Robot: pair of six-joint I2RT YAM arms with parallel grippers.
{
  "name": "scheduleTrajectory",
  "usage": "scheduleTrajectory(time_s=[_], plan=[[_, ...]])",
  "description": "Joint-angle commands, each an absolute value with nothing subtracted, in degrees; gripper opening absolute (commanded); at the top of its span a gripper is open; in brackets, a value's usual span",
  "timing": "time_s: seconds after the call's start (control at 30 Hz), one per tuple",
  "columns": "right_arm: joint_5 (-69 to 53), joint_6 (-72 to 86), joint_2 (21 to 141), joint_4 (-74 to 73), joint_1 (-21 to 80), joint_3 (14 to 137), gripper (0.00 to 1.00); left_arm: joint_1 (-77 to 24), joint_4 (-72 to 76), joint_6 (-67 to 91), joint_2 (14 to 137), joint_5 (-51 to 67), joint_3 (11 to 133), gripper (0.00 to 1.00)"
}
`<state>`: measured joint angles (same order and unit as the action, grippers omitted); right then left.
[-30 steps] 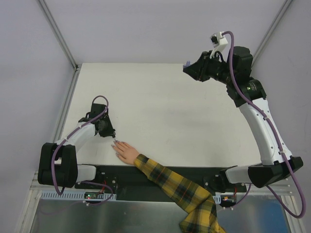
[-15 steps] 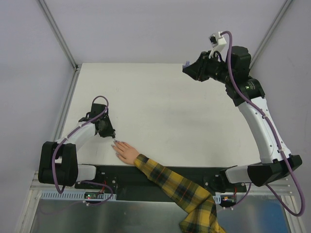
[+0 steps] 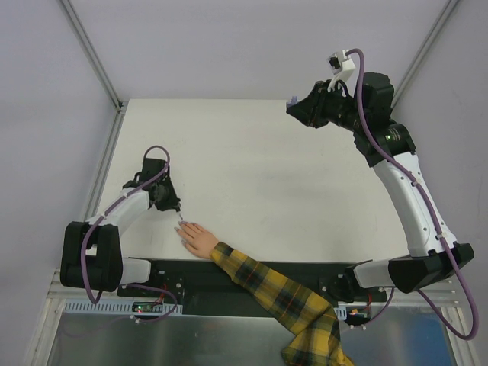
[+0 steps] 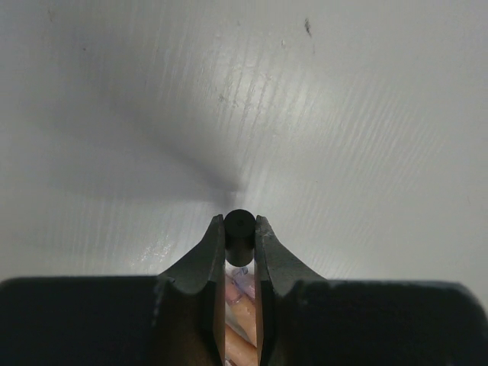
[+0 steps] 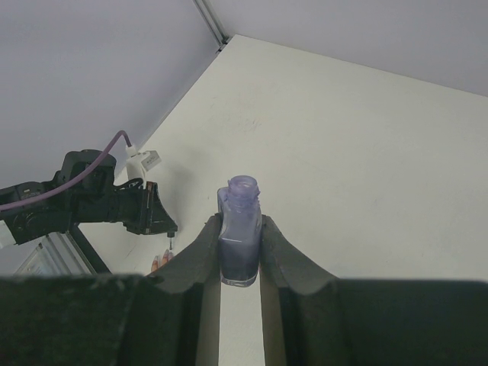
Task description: Paint the nails
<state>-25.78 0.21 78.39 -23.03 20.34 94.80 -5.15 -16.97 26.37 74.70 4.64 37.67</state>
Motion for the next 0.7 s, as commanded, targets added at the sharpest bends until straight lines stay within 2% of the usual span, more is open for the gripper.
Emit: scheduleTrajectory(time_s=[0.0, 0.2, 0.47, 0.67], plan=[[-26.28, 0.35, 77.08, -21.27, 20.13, 96.68, 0.00, -4.48, -19.86, 25.40, 72.95, 2.46, 42.01, 0.00], [-25.58, -1.40, 75.76, -22.32, 20.13, 95.71, 0.00, -4.48, -24.07, 24.35, 68.82, 1.32, 45.35, 0.00], [-25.40, -2.20, 71.20, -23.55, 20.30, 90.89, 0.00, -4.83, -25.05, 23.29, 65.65, 11.41, 53.78, 0.00], [-24.87, -7.38, 65.93, -30.59, 22.32, 87.47, 0.00, -13.25, -24.96, 19.18, 67.58, 12.84, 62.83, 0.00]])
